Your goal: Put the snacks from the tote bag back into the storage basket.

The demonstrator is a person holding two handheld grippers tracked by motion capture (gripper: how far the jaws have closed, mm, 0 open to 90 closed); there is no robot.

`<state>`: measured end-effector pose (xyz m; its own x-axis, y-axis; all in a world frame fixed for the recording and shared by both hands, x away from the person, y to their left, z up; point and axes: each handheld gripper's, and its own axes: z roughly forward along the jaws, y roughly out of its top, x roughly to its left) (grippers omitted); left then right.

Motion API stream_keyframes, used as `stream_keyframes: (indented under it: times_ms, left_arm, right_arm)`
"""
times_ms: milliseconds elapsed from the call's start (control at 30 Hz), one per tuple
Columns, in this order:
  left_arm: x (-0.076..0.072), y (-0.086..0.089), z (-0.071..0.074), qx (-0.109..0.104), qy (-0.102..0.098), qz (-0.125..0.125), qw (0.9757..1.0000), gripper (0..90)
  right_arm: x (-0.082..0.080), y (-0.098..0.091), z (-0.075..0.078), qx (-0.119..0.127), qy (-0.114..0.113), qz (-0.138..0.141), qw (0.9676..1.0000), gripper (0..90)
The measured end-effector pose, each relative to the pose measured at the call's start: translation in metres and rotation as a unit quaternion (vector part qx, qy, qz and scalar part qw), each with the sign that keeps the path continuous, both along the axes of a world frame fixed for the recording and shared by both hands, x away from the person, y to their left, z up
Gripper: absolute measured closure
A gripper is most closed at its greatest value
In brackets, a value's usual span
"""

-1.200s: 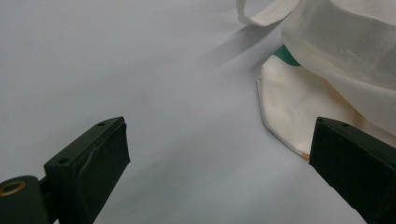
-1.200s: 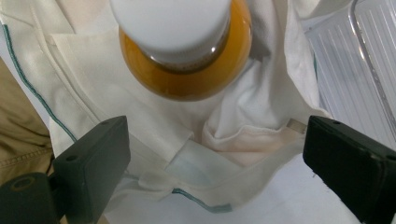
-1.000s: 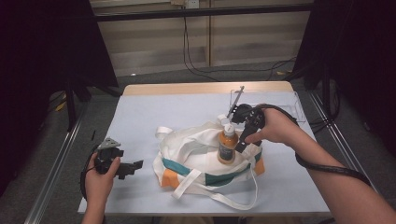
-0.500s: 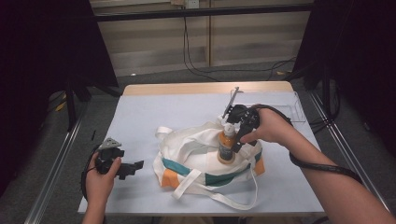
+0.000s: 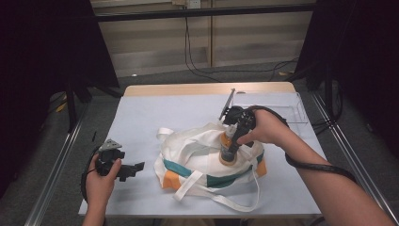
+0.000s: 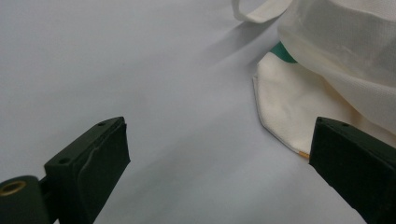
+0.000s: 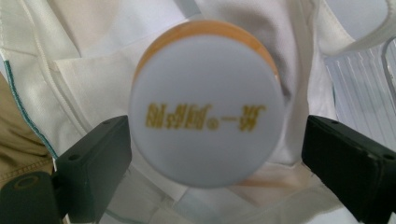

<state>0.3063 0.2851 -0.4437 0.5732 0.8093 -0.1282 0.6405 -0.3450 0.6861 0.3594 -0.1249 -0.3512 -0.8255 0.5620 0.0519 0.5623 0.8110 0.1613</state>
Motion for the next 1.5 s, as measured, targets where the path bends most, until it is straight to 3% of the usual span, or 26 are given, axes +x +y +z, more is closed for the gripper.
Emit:
stream_keyframes:
  times_ms: [167, 300, 633, 767, 900, 1133, 1500]
  left_arm:
    - [-0.001, 0.000, -0.001, -0.009, -0.001, 0.009, 0.9999, 4.7]
    - [0.000, 0.003, 0.000, 0.003, 0.000, 0.002, 1.0000, 4.7]
    - [-0.002, 0.003, -0.002, -0.009, 0.005, 0.013, 0.9999, 4.8]
    - [-0.001, 0.005, -0.001, 0.003, 0.004, 0.006, 1.0000, 4.8]
    - [-0.002, 0.005, -0.002, -0.006, 0.005, 0.014, 0.9999, 4.7]
    - [-0.002, 0.005, -0.002, -0.006, 0.004, 0.016, 0.9998, 4.8]
    - [-0.002, 0.005, -0.003, -0.002, 0.005, 0.015, 0.9999, 4.8]
  right_arm:
    - [0.001, 0.003, -0.002, 0.000, 0.001, -0.001, 1.0000, 8.7]
    - [0.003, 0.005, -0.003, 0.001, 0.002, -0.004, 1.0000, 9.4]
    - [0.006, 0.010, -0.005, 0.003, 0.006, -0.013, 0.9999, 13.1]
    - [0.008, 0.012, -0.006, 0.002, 0.008, -0.019, 0.9998, 15.3]
    - [0.009, 0.013, -0.006, 0.002, 0.010, -0.019, 0.9998, 17.9]
    - [0.010, 0.015, -0.006, 0.003, 0.024, -0.023, 0.9995, 25.4]
    - [0.010, 0.019, -0.005, -0.004, 0.030, -0.025, 0.9992, 29.5]
